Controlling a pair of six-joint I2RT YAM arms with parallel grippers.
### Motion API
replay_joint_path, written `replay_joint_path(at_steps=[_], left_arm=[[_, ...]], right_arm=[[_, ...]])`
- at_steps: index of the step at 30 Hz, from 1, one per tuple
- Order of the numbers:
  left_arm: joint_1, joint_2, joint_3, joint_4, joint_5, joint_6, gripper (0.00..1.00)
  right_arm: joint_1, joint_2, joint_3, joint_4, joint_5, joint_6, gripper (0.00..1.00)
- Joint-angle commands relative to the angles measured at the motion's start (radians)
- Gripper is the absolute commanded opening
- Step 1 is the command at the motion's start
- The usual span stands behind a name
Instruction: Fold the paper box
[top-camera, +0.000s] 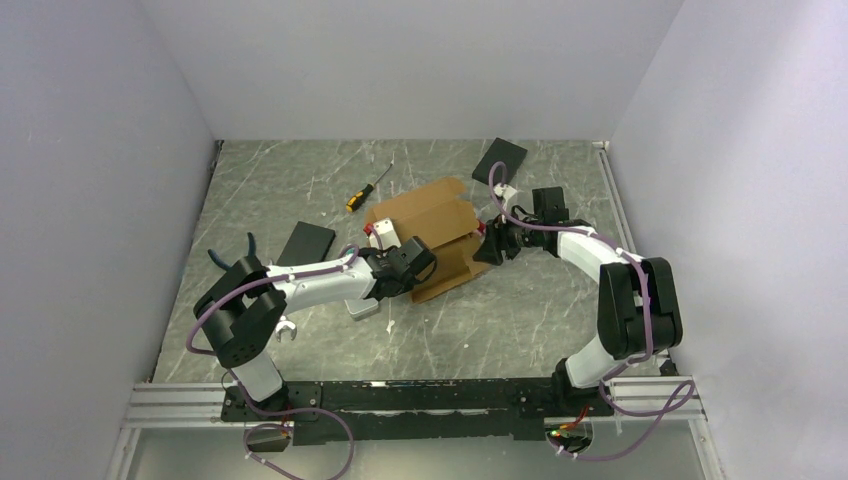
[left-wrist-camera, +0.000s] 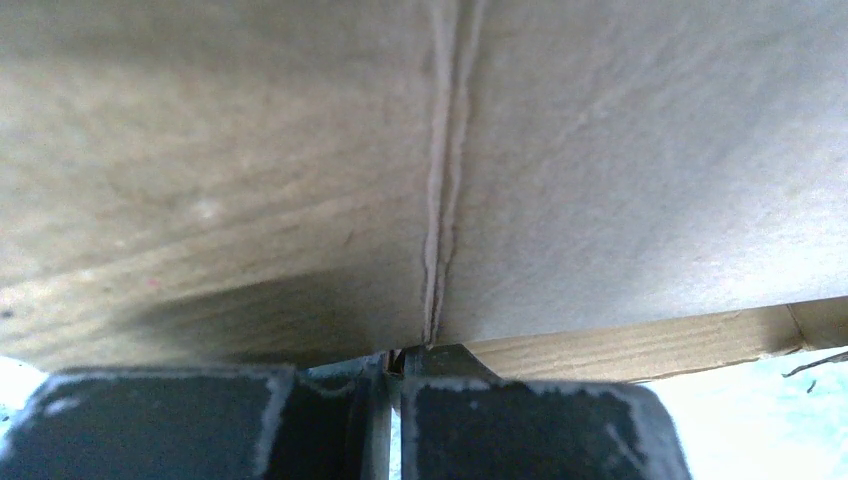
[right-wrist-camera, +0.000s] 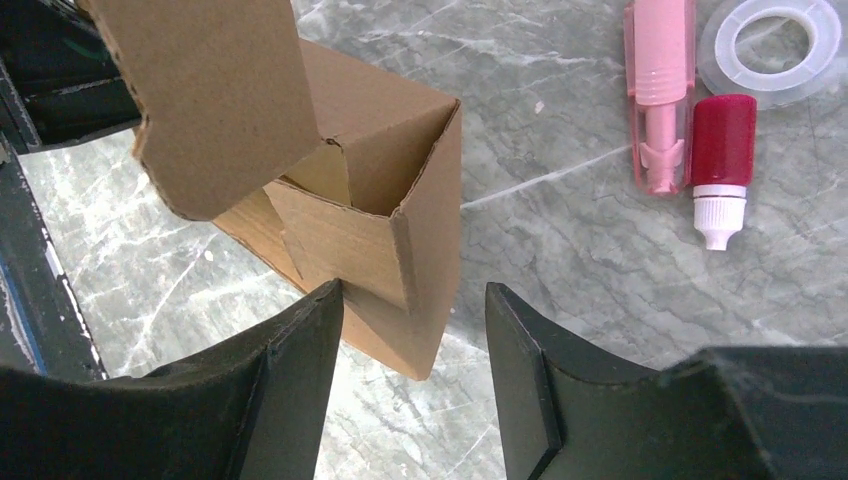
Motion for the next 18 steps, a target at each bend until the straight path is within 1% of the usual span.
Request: replay_joint_path(at_steps=[1, 5, 9, 12, 15, 18], left_arm=[[-0.002, 0.034, -0.006, -0.035, 0.026, -0.016, 0.00], [-0.002, 0.031, -0.007, -0.037, 0.031, -0.030, 0.00], [-0.003, 0.036, 0.002, -0.048, 0.035, -0.043, 0.00], [-0.002, 0.043, 0.012, -0.060, 0.037, -0.056, 0.00], [-0.003, 0.046, 0.022, -0.071, 0.041, -0.068, 0.00], [-0.003, 0.046, 0.025, -0.080, 0.045, -0.084, 0.00]], right_arm=[[0.010, -0.048, -0.018, 0.079, 0.038, 0.026, 0.58], [0.028, -0.072, -0.052, 0.155, 0.080, 0.085, 0.61], [0.057, -0.104, -0.096, 0.241, 0.145, 0.135, 0.60], [0.083, -0.115, -0.115, 0.291, 0.207, 0.152, 0.55], [0.102, -0.108, -0.123, 0.313, 0.263, 0.165, 0.47], [0.117, -0.107, -0.123, 0.322, 0.297, 0.174, 0.43]])
